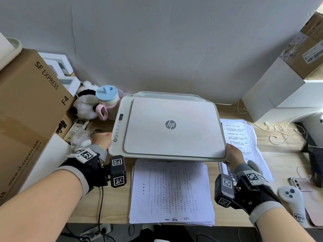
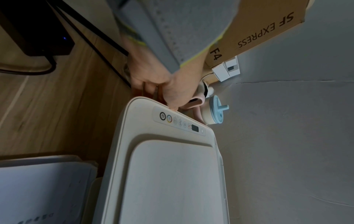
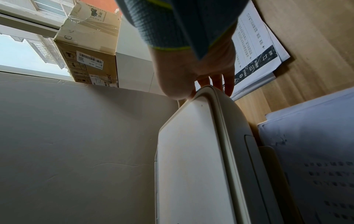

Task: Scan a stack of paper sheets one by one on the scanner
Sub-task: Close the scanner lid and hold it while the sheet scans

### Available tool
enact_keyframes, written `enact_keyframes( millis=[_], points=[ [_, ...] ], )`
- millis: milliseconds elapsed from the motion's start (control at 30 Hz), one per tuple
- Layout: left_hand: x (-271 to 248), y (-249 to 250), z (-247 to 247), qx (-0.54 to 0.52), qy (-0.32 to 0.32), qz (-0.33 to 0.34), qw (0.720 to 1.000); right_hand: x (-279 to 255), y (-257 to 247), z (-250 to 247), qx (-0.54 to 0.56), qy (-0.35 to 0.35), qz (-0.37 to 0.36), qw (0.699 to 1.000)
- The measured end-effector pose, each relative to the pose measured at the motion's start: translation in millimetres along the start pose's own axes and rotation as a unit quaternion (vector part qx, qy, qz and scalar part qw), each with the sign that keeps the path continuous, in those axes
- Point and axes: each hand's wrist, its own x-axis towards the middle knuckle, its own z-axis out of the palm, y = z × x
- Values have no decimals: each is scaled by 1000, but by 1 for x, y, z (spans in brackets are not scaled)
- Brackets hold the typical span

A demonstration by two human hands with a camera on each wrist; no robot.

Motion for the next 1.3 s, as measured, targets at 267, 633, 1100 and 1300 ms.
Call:
enact_keyframes(
  millis=[267,633,1100,1300],
  points=[
    [-4,-1,0,2,6,8,1000,-3,3,1,8,3,-20,1000],
    [-17,6,0,-2,18,-2,1000,-4,5,1,38,-18,-26,999],
    [-16,4,0,-20,15,19,1000,-5,6,0,33,-8,-18,999],
    [-21,-1,4,-16,36,61,997,-2,11,2,42,11,-20,999]
  ],
)
